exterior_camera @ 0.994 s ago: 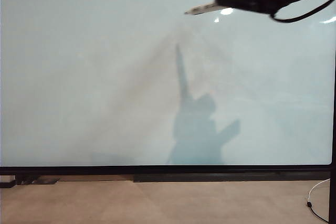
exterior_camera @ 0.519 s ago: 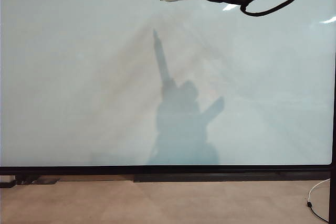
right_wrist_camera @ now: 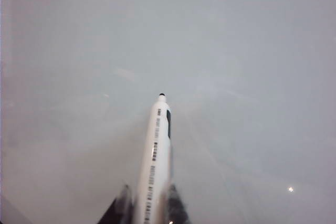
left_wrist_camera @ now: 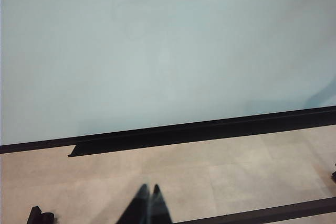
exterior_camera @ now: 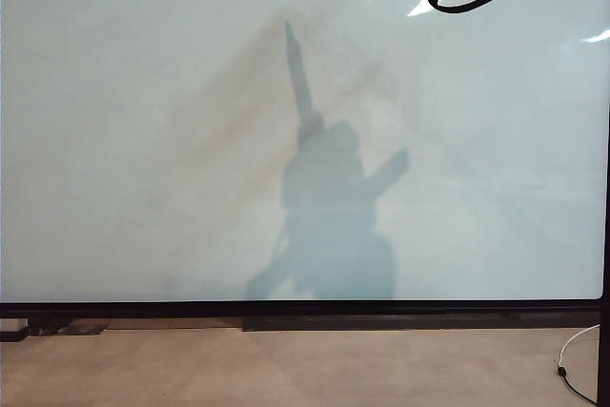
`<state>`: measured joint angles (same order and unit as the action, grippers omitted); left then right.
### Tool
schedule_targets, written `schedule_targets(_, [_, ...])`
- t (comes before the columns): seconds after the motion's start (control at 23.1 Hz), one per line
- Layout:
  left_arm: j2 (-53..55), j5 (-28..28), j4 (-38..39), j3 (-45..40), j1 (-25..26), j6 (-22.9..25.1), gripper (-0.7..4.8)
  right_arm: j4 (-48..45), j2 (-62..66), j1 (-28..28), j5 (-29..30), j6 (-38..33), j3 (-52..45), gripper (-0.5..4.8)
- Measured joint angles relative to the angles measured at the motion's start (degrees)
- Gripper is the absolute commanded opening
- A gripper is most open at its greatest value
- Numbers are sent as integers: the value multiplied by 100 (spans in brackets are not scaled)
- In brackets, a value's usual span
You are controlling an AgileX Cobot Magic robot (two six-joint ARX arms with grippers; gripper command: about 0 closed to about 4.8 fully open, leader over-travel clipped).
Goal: Pick up the pen on the shelf to the right of the whiteboard and draw a triangle.
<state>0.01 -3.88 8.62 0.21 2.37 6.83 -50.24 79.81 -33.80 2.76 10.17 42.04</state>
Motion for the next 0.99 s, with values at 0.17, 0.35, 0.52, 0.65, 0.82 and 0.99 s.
schedule_targets(0.17, [0, -2, 0, 0, 0, 0, -5, 17, 0, 146, -7, 90, 0, -5])
schedule_targets(0.35, [0, -2, 0, 0, 0, 0, -5, 15, 0, 170, -13, 144, 0, -5])
schedule_targets(0.52, [0, 0, 0, 0, 0, 0, -5, 11, 2, 203, 50, 216, 2, -5])
schedule_targets(0.65, [0, 0, 0, 0, 0, 0, -5, 13, 20, 243, 94, 221, 35, -5])
schedule_targets(0.82, [0, 0, -2, 0, 0, 0, -5, 13, 103, 295, 208, 280, 232, -5])
schedule_targets(0.99, [0, 0, 0, 0, 0, 0, -5, 0, 249, 297, 402, 299, 415, -5])
